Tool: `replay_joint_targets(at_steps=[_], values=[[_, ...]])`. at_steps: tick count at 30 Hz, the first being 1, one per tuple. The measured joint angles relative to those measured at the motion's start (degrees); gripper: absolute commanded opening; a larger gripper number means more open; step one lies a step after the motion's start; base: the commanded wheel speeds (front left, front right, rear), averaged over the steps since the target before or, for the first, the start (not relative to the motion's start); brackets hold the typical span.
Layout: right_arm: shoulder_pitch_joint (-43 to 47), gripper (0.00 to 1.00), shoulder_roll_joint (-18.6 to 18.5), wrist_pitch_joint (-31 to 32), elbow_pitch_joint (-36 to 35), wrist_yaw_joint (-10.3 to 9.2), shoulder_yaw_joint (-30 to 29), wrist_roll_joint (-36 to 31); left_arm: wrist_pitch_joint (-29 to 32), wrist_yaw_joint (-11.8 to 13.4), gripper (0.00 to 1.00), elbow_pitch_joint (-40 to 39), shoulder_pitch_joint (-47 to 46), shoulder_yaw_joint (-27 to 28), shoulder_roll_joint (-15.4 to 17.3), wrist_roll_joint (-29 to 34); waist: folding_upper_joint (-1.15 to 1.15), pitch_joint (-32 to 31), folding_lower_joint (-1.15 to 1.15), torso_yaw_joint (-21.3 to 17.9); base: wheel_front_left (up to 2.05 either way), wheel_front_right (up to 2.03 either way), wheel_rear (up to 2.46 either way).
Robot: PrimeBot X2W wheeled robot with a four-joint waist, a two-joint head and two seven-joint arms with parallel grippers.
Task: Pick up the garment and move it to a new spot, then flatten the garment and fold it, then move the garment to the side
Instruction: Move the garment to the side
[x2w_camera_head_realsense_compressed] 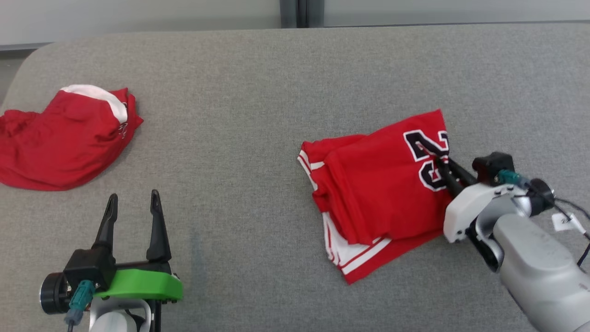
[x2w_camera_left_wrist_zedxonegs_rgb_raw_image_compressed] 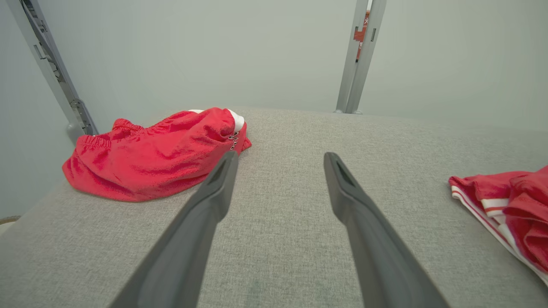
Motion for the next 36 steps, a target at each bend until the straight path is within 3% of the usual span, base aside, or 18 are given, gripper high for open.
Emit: replay_joint_targets(at_steps=[10, 21, 27, 36], values=[[-13.7, 0.0, -14.6, 0.0, -1.7, 0.0, 2.9, 1.7, 0.0, 1.3, 1.0, -4.0, -6.9, -2.3, 0.0, 0.7, 0.0, 9.3, 0.0, -2.1, 0.0, 0.0, 0.0], [-22.9, 0.0, -29.3, 0.0, -1.5, 0.0, 5.0, 6.0, 0.0, 0.2, 1.0, -8.8, -10.8, -2.0, 0.3, 5.8, 0.0, 19.3, 0.01, -6.7, 0.0, 0.0, 0.0], [-27.8, 0.0, -33.8, 0.8, -1.1, -0.01, 6.7, 7.9, 0.0, 0.0, 1.0, -11.6, -10.9, -1.9, 1.1, 7.1, 0.0, 22.5, 0.01, -9.7, 0.0, 0.0, 0.0], [-34.5, 0.0, -34.1, 1.8, 1.2, 0.0, 9.3, 7.9, 0.0, -0.2, 1.0, -13.7, -10.7, -1.9, 1.7, 7.6, 0.0, 24.8, 0.01, -11.9, 0.0, 0.0, 0.0]])
